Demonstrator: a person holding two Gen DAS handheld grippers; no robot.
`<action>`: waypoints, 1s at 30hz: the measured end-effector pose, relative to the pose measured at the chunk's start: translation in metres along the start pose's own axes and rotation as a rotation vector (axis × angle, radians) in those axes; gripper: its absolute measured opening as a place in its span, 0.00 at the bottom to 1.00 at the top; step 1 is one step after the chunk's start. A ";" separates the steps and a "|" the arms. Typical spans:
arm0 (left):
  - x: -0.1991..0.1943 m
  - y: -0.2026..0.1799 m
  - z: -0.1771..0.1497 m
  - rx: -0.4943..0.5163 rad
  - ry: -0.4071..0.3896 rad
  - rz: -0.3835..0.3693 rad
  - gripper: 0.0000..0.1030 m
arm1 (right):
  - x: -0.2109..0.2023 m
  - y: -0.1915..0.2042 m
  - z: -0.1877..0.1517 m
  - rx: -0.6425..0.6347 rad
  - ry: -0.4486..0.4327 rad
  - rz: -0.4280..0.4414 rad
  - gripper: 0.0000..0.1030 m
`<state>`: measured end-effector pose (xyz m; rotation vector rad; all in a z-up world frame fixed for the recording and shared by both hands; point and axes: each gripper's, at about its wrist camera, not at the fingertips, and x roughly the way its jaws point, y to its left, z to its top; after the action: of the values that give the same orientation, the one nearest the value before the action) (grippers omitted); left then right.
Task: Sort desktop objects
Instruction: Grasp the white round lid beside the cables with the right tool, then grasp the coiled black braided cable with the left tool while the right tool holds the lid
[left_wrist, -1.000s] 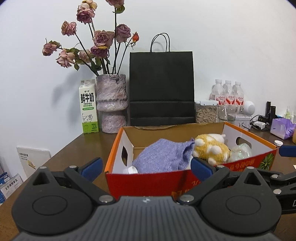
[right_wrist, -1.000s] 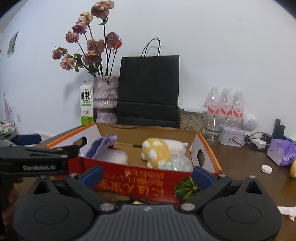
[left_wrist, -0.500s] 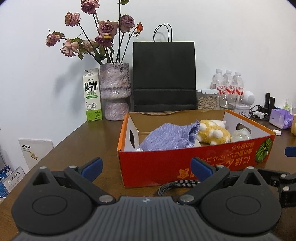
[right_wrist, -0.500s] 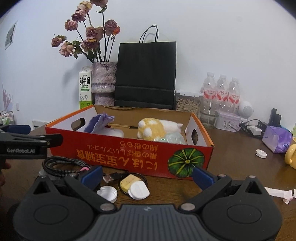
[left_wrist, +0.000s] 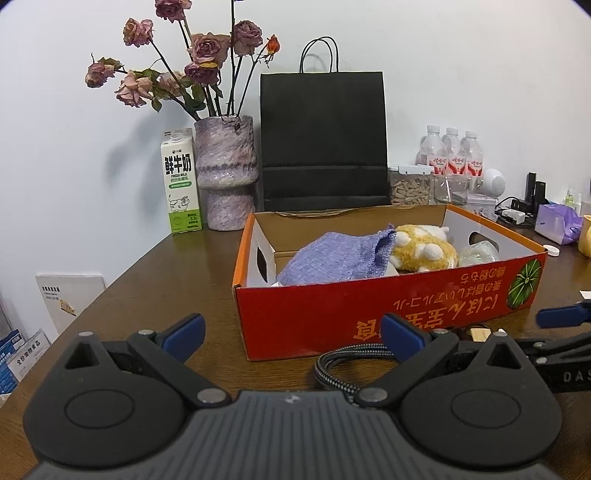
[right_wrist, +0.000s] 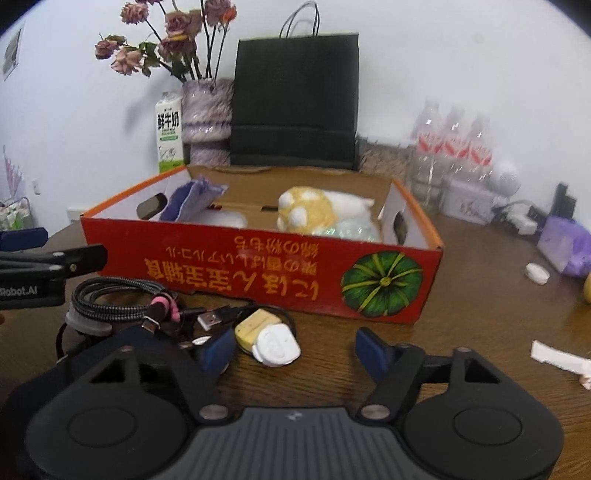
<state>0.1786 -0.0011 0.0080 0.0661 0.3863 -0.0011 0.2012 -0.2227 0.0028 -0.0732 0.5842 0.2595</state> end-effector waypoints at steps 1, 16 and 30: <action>0.000 0.000 0.000 0.002 0.002 -0.001 1.00 | 0.002 -0.002 0.000 0.009 0.008 0.014 0.60; 0.001 -0.008 -0.003 0.026 0.021 -0.042 1.00 | -0.002 -0.008 0.000 0.054 -0.005 0.078 0.07; 0.002 -0.006 -0.002 0.020 0.027 -0.031 1.00 | 0.031 -0.010 0.019 0.048 0.037 -0.030 0.34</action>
<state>0.1791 -0.0074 0.0047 0.0799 0.4144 -0.0346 0.2389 -0.2223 0.0011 -0.0401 0.6251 0.2154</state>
